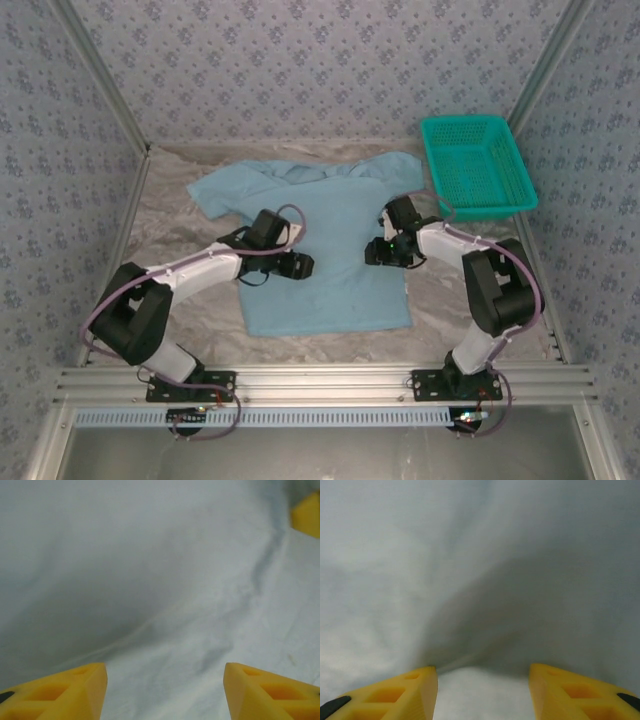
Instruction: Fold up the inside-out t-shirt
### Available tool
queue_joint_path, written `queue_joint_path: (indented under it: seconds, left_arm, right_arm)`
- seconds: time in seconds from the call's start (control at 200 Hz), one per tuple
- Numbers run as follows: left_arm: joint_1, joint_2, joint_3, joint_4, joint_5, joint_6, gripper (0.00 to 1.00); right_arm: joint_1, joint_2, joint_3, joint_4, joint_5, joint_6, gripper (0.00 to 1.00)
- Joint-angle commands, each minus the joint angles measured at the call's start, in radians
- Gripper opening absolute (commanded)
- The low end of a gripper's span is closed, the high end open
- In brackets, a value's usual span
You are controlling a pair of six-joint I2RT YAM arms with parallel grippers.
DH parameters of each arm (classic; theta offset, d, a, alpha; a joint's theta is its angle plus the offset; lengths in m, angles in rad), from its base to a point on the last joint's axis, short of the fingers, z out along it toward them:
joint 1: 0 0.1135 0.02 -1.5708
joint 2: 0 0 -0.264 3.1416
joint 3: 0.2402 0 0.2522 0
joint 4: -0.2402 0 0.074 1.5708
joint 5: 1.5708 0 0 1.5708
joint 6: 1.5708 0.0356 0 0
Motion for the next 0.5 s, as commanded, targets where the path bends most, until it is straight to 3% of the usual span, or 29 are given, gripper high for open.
queue_joint_path:
  seconds: [0.0,0.19,0.3,0.495]
  left_arm:
    - [-0.098,0.011,0.015,0.061,0.009,0.160,0.63]
    - [-0.290,0.057,0.053,0.027,-0.012,0.361,0.62]
    - [-0.376,0.097,0.082,0.017,-0.027,0.414,0.61]
    - [-0.456,0.151,0.120,-0.046,-0.139,0.513,0.57]
  right_arm:
    - [-0.052,0.042,0.049,-0.039,0.025,0.030,0.46]
    - [-0.133,0.097,0.102,-0.093,0.096,0.020,0.40]
    - [-0.158,0.077,0.124,-0.096,0.067,-0.003,0.40]
    - [-0.144,-0.030,0.077,-0.070,0.048,-0.013,0.45]
